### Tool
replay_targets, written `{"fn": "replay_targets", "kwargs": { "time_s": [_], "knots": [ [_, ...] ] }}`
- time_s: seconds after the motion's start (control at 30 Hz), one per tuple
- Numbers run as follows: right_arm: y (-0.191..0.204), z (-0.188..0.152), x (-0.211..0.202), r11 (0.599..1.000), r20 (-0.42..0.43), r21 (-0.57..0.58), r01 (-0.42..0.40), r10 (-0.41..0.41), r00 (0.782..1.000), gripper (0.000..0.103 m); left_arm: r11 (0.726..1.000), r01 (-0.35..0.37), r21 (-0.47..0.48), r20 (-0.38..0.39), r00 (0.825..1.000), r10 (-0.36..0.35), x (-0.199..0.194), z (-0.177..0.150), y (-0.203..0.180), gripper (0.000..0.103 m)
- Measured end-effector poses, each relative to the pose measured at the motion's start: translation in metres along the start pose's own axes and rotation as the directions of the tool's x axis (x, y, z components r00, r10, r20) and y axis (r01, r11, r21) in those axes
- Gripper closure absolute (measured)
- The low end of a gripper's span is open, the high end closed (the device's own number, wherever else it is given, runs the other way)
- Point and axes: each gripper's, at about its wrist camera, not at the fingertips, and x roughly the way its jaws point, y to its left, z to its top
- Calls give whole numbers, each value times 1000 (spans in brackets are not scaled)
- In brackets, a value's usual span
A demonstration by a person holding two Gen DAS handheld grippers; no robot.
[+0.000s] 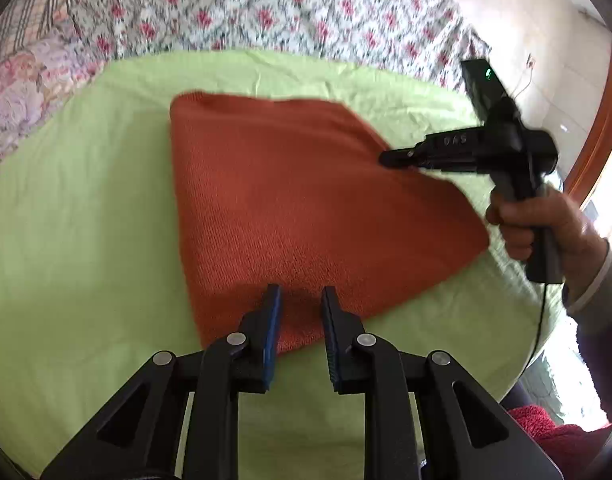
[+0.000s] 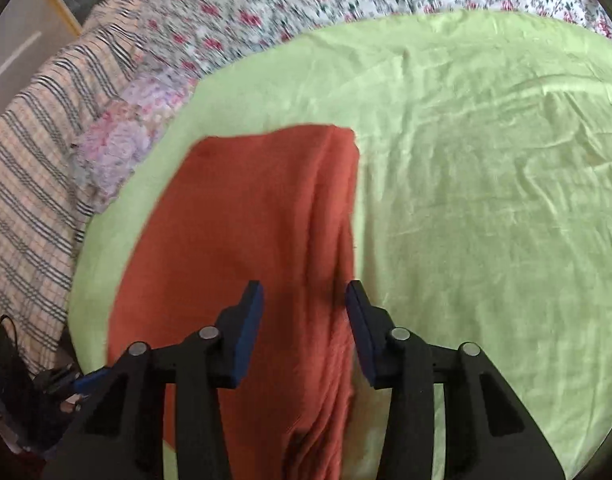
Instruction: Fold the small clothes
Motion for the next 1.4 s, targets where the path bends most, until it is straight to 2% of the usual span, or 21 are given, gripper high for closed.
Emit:
{"fn": "replay_targets", "kwargs": {
  "time_s": [0.07, 0.17, 0.3, 0.37, 0.53, 0.63, 0.7, 0.77, 0.87, 0.93, 0.97, 1.0, 1.07, 1.2, 1.4],
  "knots": [
    [0, 1, 2, 1000, -8, -5, -11, 10, 1000, 92, 1000, 15, -6, -4, 1000, -15, 2, 1, 1, 83],
    [1, 3, -15, 1000, 45, -11, -6, 6, 999, 93, 999, 37, -29, -20, 999, -37, 8, 2, 3, 83],
    [0, 1, 1, 996, 17, -48, 69, -68, 998, 93, 996, 63, -58, -45, 997, -65, 19, 4, 3, 83],
    [-2, -4, 12, 993, 8, -58, 99, -99, 995, 93, 996, 61, -60, -52, 997, -64, 23, 4, 5, 84],
    [-11, -5, 14, 995, 11, -18, 95, -95, 995, 92, 999, 29, -25, -54, 998, -30, 26, 3, -3, 84],
    [-11, -7, -2, 998, 38, 25, 65, -66, 997, 91, 999, 32, -38, -51, 998, -34, 27, 3, -1, 83],
    [-2, -12, -26, 997, 91, 37, 74, -77, 993, 91, 998, 36, -47, -49, 998, -38, 28, 3, 1, 83],
    [11, -23, -50, 999, 138, 25, 34, -37, 990, 91, 999, 28, -44, -47, 998, -30, 27, 3, -1, 83],
    [36, -46, -59, 998, 97, -65, -9, 16, 995, 91, 999, 11, -33, -44, 999, -13, 26, 1, -5, 83],
    [36, -64, -50, 994, 43, -96, 49, -45, 998, 92, 999, 15, -39, -43, 999, -16, 25, 0, -5, 83],
    [30, -73, -41, 988, 17, -103, 112, -111, 994, 96, 999, 15, -44, -43, 999, -17, 24, -2, -4, 83],
    [19, -81, -30, 988, -10, -95, 122, -123, 992, 99, 999, 13, -48, -41, 999, -15, 23, -3, -4, 83],
    [4, -85, -30, 998, 8, -23, 52, -52, 999, 103, 998, 7, -54, -35, 999, -9, 22, -5, -5, 82],
    [9, -85, -31, 996, 14, -39, 84, -84, 996, 103, 998, 2, -67, -35, 999, -4, 21, -5, -4, 81],
    [0, -83, -31, 998, 28, -18, 61, -60, 998, 103, 996, 15, -93, -32, 999, -18, 15, -11, 1, 79]
  ]
}}
